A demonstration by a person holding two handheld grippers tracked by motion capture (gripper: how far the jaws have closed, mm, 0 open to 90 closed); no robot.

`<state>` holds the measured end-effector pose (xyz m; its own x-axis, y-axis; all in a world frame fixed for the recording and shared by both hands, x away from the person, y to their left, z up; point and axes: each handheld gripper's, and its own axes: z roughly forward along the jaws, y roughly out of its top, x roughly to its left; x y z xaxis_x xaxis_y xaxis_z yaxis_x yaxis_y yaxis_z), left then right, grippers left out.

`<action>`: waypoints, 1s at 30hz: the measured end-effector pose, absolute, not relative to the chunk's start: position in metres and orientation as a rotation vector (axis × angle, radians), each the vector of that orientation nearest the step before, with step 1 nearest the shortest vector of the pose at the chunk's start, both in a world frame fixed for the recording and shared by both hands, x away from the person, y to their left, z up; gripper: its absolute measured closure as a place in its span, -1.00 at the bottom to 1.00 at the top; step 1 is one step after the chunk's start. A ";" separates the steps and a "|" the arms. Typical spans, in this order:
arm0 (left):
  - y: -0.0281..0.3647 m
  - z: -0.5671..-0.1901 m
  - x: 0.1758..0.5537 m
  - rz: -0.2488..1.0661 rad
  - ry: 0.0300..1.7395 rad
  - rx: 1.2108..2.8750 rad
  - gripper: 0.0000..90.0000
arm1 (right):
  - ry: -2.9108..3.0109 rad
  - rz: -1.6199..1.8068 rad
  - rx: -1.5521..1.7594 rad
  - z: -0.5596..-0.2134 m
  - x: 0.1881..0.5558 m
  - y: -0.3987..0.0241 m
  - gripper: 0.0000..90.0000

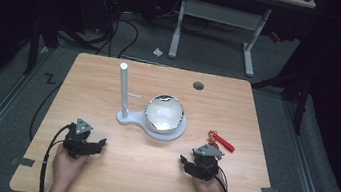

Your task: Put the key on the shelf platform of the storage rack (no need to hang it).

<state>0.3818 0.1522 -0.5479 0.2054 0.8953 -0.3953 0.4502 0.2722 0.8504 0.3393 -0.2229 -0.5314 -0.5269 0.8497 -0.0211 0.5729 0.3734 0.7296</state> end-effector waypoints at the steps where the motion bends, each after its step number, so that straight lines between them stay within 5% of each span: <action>1: 0.152 -0.548 0.382 0.499 1.419 1.349 -0.50 | 2.244 0.957 1.236 -0.531 0.339 -0.223 -0.02; 30: 0.153 -0.548 0.382 0.497 1.418 1.353 -0.50 | 2.242 0.971 1.266 -0.528 0.338 -0.225 -0.02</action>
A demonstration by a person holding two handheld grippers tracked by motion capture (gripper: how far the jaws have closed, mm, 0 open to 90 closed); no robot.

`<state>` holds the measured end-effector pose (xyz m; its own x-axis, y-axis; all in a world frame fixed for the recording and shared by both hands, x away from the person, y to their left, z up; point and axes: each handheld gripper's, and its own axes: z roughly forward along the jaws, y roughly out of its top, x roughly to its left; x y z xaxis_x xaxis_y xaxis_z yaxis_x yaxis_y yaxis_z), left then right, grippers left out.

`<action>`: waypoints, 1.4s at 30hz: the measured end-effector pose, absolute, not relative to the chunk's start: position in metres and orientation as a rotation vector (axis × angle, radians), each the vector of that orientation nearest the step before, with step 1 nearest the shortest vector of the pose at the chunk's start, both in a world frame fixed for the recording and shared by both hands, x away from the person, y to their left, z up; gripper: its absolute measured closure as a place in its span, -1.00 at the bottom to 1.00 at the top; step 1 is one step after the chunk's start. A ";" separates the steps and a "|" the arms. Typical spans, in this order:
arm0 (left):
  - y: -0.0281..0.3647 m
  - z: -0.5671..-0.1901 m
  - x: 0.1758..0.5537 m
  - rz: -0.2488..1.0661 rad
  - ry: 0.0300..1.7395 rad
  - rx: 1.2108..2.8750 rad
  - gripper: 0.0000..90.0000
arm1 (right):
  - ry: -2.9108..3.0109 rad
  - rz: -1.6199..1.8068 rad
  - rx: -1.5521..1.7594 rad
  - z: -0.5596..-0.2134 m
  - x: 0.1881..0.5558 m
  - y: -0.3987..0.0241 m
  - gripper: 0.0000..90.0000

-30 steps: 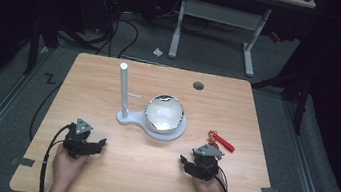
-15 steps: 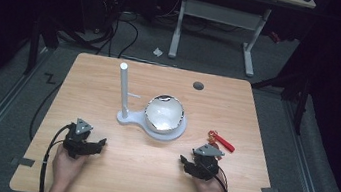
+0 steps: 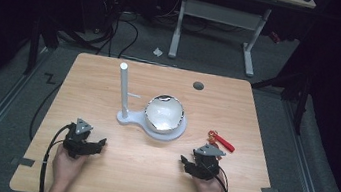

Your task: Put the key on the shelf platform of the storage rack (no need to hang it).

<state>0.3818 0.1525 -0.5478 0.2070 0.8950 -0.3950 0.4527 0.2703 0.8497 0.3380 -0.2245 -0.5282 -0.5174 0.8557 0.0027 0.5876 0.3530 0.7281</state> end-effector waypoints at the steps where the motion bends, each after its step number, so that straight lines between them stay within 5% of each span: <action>1: 0.153 -0.548 0.382 0.496 1.418 1.353 -0.50 | 2.239 0.976 1.265 -0.527 0.338 -0.225 -0.02; 42: 0.153 -0.548 0.382 0.496 1.418 1.353 -0.50 | 1.997 1.078 1.356 -0.487 0.330 -0.291 -0.20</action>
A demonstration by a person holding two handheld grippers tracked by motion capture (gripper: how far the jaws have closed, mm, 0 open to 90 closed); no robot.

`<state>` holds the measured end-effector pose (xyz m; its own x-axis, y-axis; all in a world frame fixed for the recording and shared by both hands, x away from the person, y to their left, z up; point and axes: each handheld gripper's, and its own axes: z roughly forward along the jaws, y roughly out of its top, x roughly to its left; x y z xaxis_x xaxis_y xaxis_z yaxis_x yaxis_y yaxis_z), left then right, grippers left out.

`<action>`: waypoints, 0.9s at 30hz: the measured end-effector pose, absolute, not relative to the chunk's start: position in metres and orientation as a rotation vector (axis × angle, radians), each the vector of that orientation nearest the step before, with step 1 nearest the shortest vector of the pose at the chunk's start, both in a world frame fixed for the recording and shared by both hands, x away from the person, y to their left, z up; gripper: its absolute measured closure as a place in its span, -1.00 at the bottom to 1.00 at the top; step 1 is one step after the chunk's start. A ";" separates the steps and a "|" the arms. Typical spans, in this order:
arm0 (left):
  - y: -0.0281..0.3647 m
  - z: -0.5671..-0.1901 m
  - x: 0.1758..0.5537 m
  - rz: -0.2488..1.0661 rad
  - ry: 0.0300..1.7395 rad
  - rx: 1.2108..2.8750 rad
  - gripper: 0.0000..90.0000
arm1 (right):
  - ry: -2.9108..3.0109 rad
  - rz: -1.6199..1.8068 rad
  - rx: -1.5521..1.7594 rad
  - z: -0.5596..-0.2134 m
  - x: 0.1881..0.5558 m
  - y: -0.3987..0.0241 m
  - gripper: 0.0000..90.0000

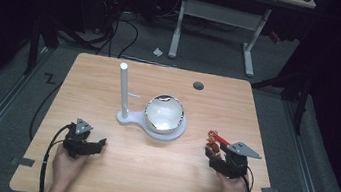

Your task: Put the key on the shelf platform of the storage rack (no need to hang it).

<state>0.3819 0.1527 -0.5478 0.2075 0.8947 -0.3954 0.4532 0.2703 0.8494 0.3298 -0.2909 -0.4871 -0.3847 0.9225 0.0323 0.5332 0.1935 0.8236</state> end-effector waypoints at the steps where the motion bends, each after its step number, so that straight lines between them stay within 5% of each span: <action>1: 0.153 -0.548 0.382 0.496 1.418 1.353 -0.50 | 1.990 1.072 1.364 -0.486 0.331 -0.294 -0.21; 27: 0.153 -0.548 0.382 0.497 1.418 1.352 -0.50 | 2.039 1.025 1.483 -0.503 0.381 -0.334 -0.75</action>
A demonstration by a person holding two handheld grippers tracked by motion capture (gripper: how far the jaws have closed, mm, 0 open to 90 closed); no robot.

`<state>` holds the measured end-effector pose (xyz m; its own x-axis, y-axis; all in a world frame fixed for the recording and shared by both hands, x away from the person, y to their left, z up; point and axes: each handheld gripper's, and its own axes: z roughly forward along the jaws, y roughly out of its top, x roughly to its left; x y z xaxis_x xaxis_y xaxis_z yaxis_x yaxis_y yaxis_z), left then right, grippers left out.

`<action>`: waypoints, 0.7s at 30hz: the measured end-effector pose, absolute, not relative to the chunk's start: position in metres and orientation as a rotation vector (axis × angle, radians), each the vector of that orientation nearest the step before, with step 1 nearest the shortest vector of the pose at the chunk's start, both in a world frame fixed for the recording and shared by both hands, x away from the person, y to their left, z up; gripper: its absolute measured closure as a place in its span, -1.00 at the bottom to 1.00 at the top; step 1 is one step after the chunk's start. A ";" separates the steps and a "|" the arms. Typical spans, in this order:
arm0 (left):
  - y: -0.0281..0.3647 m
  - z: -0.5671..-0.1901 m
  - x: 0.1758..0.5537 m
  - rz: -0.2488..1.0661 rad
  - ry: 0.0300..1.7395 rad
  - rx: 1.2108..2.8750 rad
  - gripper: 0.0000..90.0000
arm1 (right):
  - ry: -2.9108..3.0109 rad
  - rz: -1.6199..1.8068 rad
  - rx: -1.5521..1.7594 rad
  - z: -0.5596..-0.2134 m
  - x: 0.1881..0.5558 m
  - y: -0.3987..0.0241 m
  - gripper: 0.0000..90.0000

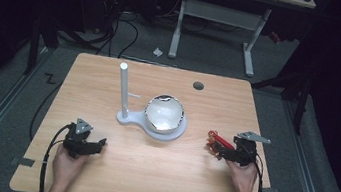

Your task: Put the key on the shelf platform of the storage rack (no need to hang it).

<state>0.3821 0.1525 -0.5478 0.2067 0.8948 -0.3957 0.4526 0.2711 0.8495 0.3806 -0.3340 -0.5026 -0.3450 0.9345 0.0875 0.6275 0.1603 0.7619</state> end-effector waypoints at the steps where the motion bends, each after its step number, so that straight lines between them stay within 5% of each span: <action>1: 0.153 -0.548 0.382 0.497 1.418 1.353 -0.50 | 2.047 1.024 1.492 -0.505 0.383 -0.334 -0.77; 13: 0.152 -0.548 0.382 0.496 1.419 1.349 -0.50 | 2.101 1.040 1.548 -0.523 0.395 -0.335 -0.85; 21: 0.152 -0.548 0.382 0.496 1.419 1.350 -0.50 | 2.148 0.991 1.508 -0.526 0.392 -0.327 -0.67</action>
